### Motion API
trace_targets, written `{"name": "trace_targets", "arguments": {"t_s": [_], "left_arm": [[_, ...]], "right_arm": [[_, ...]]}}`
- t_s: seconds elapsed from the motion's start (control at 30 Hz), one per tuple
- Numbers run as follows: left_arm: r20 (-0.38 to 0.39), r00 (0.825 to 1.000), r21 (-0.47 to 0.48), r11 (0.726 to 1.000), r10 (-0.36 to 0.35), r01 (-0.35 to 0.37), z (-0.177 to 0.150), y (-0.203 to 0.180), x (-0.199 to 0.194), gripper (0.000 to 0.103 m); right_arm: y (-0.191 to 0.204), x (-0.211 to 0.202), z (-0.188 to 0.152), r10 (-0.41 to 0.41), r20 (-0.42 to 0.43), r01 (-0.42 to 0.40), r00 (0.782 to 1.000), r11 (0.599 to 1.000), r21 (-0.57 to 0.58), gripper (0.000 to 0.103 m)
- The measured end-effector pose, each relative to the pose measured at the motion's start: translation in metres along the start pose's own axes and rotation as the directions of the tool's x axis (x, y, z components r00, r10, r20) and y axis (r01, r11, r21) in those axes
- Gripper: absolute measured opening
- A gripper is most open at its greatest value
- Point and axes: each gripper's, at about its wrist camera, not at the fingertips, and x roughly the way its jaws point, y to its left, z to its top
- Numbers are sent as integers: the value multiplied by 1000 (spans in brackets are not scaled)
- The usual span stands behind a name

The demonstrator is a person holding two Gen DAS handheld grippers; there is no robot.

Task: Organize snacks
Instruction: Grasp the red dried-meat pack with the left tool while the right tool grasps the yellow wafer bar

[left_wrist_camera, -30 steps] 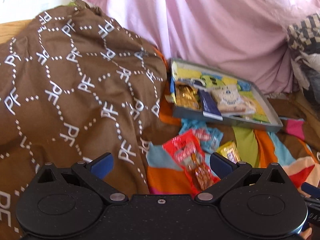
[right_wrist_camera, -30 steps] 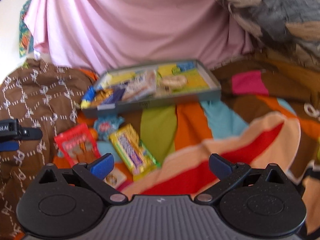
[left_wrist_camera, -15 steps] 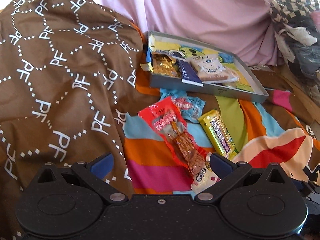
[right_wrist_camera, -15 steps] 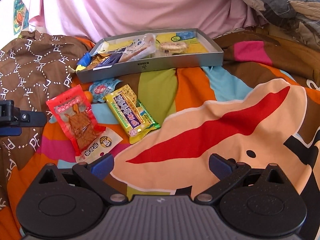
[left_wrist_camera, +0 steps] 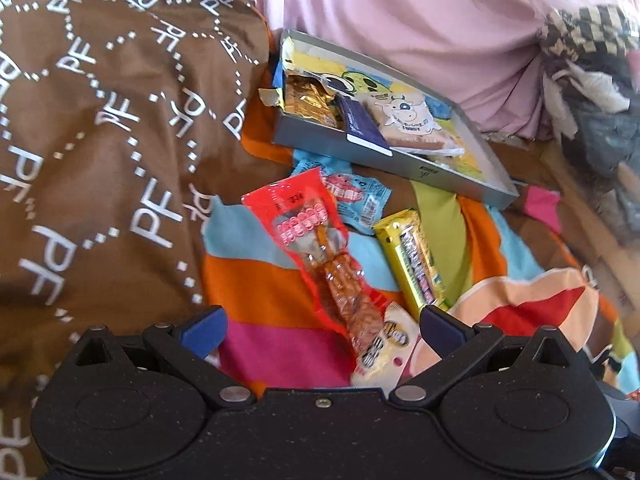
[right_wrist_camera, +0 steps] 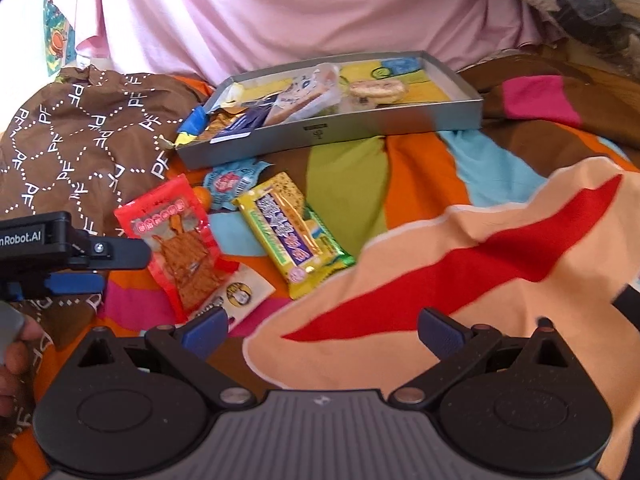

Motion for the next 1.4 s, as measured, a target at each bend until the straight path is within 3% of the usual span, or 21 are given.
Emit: {"name": "trace_targets", "arguments": {"t_s": [0.27,0.47,0.57,0.63,0.8,0.9,0.97,1.03,1.23,1.4], "left_arm": [[-2,995,0,995,-103,103,11,3,18,102],[-23,989,-39,989,-145,144,14,12,28,100],[-24,987,-52,986,-158,157,16,15,31,98],[-22,986,-63,984,-167,166,16,17,31,96],[-17,983,-79,980,-185,183,16,20,31,89],[-22,981,-81,978,-192,190,16,21,32,74],[-30,979,-82,977,-200,197,16,21,33,59],[-39,978,-81,976,-206,202,15,20,34,52],[-47,976,-74,975,-211,208,14,13,28,46],[-72,984,-26,986,-164,162,8,1,15,41]], "right_arm": [[9,34,24,-12,-33,8,999,991,-136,103],[20,68,36,-32,-60,12,998,953,-304,101],[24,77,41,1,-51,-18,999,941,-338,96],[26,83,43,10,-60,-30,998,936,-351,86],[24,89,46,63,-84,-86,994,948,-308,62],[24,88,43,85,-93,-108,992,951,-288,56],[25,85,41,104,-102,-129,989,951,-280,55],[27,82,38,129,-117,-156,985,953,-261,55],[37,69,24,193,-159,-224,968,951,-211,55],[37,55,15,214,-190,-238,958,965,-112,54]]}}
